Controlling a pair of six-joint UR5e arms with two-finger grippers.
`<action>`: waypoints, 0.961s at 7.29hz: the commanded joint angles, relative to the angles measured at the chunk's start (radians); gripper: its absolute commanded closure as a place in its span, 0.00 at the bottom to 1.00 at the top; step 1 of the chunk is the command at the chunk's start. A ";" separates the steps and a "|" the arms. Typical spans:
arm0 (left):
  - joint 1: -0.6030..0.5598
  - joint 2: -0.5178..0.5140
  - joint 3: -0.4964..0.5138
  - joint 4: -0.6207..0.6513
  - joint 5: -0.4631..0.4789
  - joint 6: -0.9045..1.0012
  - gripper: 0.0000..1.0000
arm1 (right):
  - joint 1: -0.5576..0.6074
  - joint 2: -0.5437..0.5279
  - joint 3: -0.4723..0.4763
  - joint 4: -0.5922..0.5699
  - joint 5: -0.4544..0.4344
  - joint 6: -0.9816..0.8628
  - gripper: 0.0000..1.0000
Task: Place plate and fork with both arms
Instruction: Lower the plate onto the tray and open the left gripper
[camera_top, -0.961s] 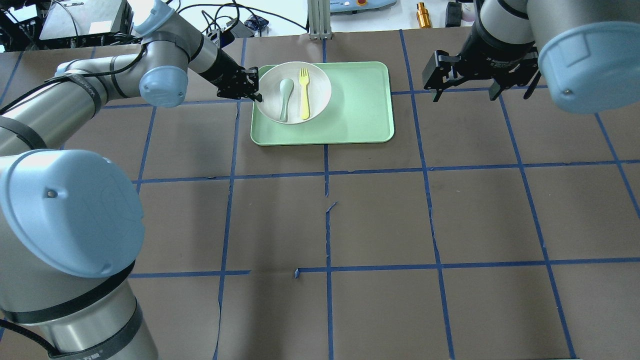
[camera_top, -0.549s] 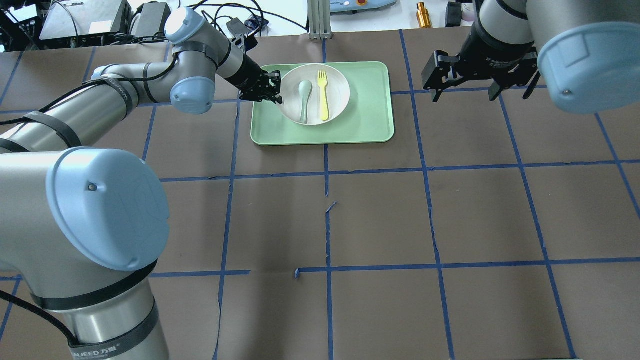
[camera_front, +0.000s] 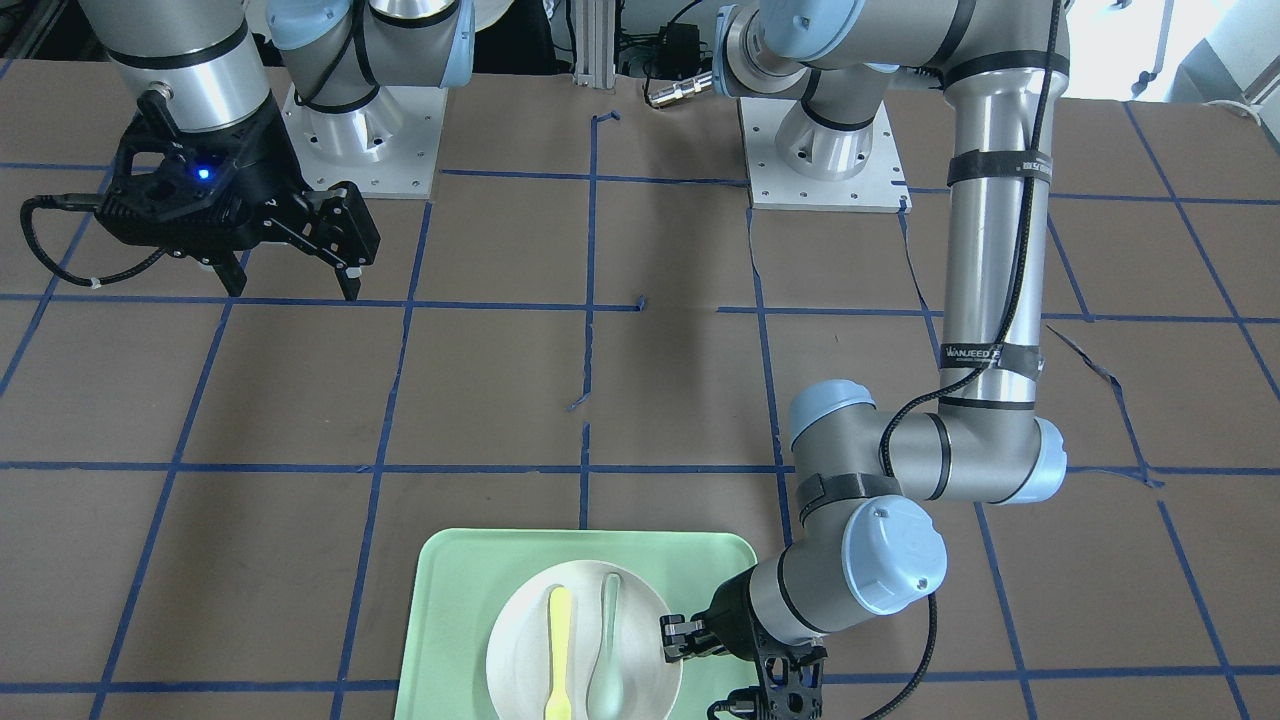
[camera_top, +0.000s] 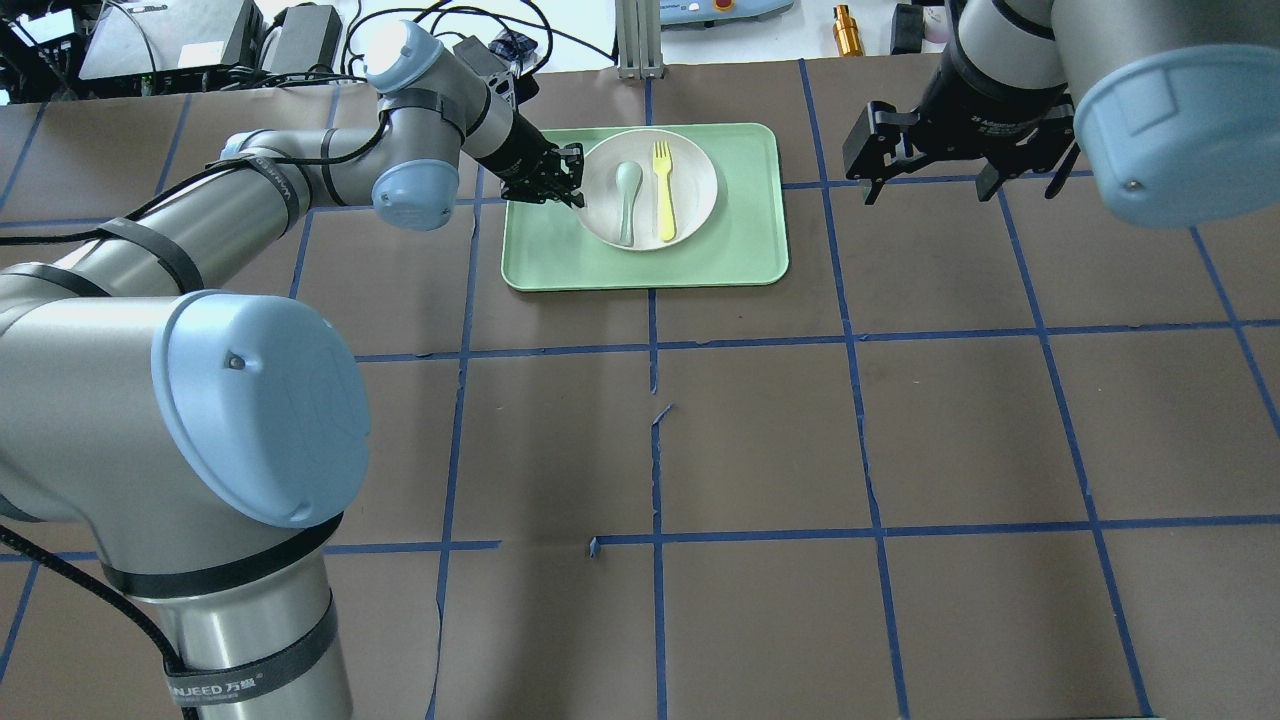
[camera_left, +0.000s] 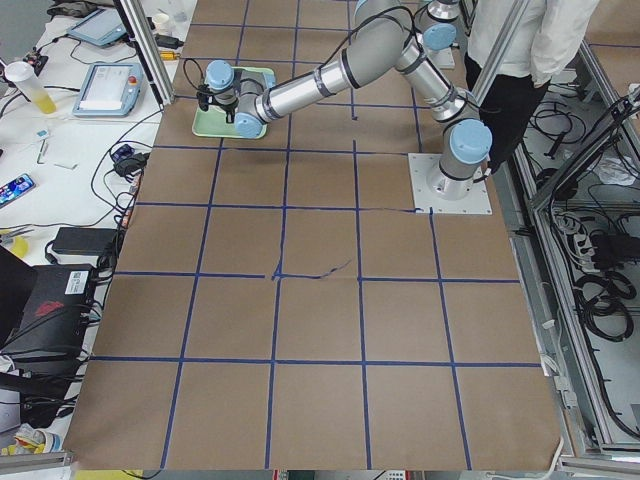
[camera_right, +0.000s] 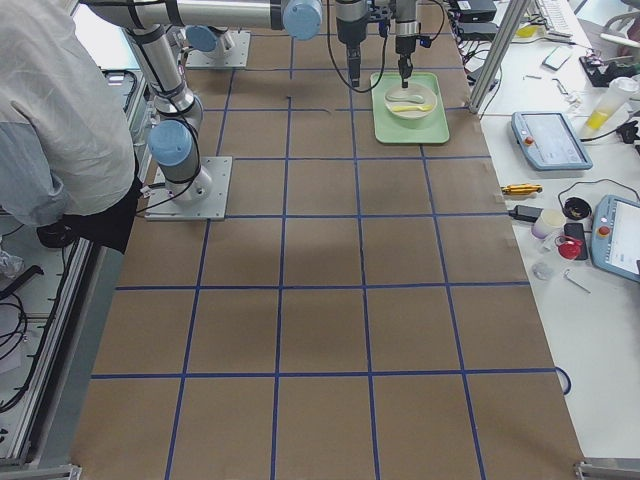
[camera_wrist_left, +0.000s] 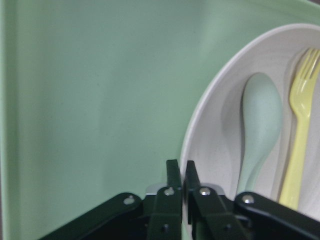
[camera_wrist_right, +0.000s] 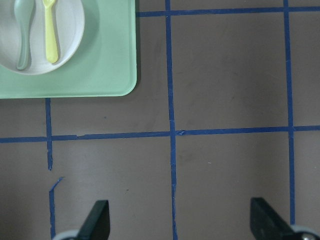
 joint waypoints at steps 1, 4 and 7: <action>0.000 -0.006 0.005 0.003 -0.005 -0.001 1.00 | -0.001 0.000 0.000 0.001 -0.001 0.000 0.00; 0.000 0.021 -0.013 0.017 -0.013 0.017 0.00 | 0.001 0.000 0.000 0.001 -0.001 0.000 0.00; 0.018 0.197 -0.080 -0.054 0.175 0.031 0.00 | 0.001 0.000 -0.002 0.001 -0.001 0.000 0.00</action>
